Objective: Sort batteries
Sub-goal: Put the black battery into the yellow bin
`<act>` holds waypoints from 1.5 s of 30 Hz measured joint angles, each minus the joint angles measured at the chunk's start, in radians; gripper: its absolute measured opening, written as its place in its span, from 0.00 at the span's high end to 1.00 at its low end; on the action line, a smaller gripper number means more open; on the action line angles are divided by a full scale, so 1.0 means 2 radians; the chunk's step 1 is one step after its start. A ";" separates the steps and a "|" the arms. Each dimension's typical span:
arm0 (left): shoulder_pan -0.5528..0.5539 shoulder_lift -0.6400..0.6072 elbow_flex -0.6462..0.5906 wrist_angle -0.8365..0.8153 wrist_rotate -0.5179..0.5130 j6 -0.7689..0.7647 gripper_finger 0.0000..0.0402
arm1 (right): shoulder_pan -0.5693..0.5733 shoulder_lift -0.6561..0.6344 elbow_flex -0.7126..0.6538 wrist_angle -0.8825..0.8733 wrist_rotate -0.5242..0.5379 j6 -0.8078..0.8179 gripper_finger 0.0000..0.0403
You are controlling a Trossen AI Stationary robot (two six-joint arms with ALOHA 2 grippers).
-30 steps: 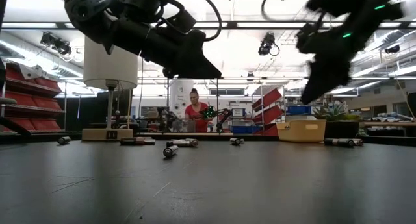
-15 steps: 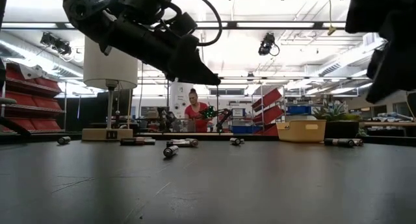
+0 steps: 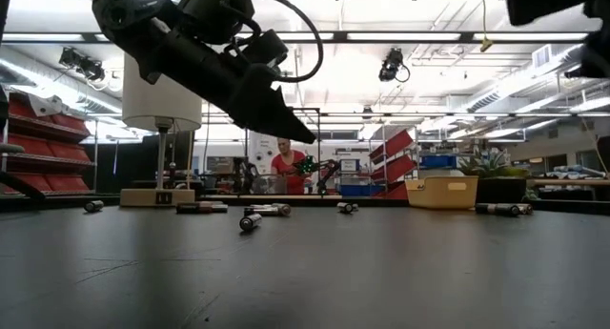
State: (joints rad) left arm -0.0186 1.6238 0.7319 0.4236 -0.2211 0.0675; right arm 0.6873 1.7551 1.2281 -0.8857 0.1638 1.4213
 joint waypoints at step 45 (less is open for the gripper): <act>-0.110 0.000 0.000 0.015 0.002 0.069 0.60 | 0.018 0.071 0.040 -0.069 0.008 0.251 0.69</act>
State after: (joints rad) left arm -0.2379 1.6230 0.7322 0.4532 -0.2165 0.2053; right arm 0.7235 1.8973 1.3083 -1.0237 0.1799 1.9232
